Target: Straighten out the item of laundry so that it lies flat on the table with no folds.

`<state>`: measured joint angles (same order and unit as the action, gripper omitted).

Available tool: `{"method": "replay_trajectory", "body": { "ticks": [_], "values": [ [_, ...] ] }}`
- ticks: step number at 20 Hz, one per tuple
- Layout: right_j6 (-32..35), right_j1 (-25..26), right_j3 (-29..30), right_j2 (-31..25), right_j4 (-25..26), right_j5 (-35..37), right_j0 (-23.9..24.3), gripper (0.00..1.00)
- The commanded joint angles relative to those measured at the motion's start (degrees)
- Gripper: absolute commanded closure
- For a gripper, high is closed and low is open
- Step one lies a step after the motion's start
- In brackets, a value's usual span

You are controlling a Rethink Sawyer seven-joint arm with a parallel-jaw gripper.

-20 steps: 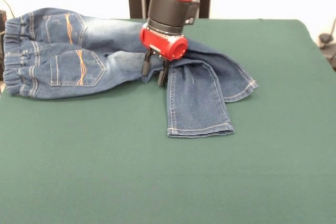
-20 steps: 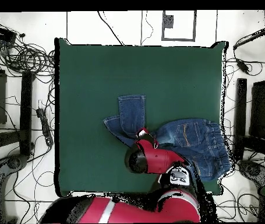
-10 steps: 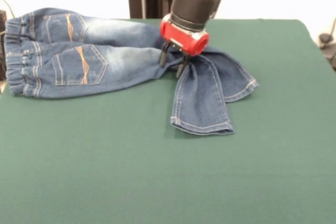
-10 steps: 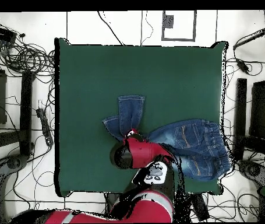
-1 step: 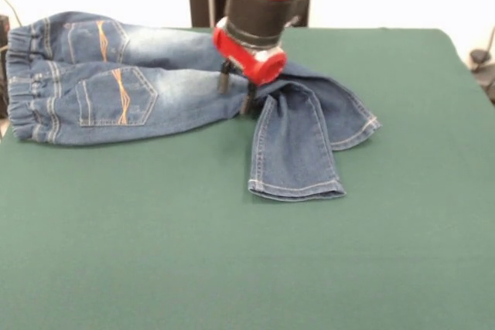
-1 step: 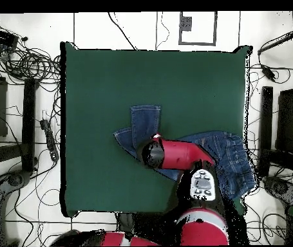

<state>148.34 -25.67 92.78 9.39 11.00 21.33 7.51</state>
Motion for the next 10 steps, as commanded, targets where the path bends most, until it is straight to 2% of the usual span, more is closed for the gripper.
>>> {"method": "replay_trajectory", "body": {
  "ticks": [1, 4, 7, 10],
  "values": [
    [-9.1, 4.9, -11.0, -8.8, 4.1, 5.9, -0.1, 0.0],
    [-8.6, 3.9, -11.1, -9.0, 4.6, 7.8, -0.4, 0.0],
    [-8.3, 2.3, -8.2, -11.5, 3.9, 7.6, 0.7, 0.0],
    [-3.0, -1.0, -4.7, -8.3, 3.1, 8.0, -2.3, 0.0]
  ]
}}
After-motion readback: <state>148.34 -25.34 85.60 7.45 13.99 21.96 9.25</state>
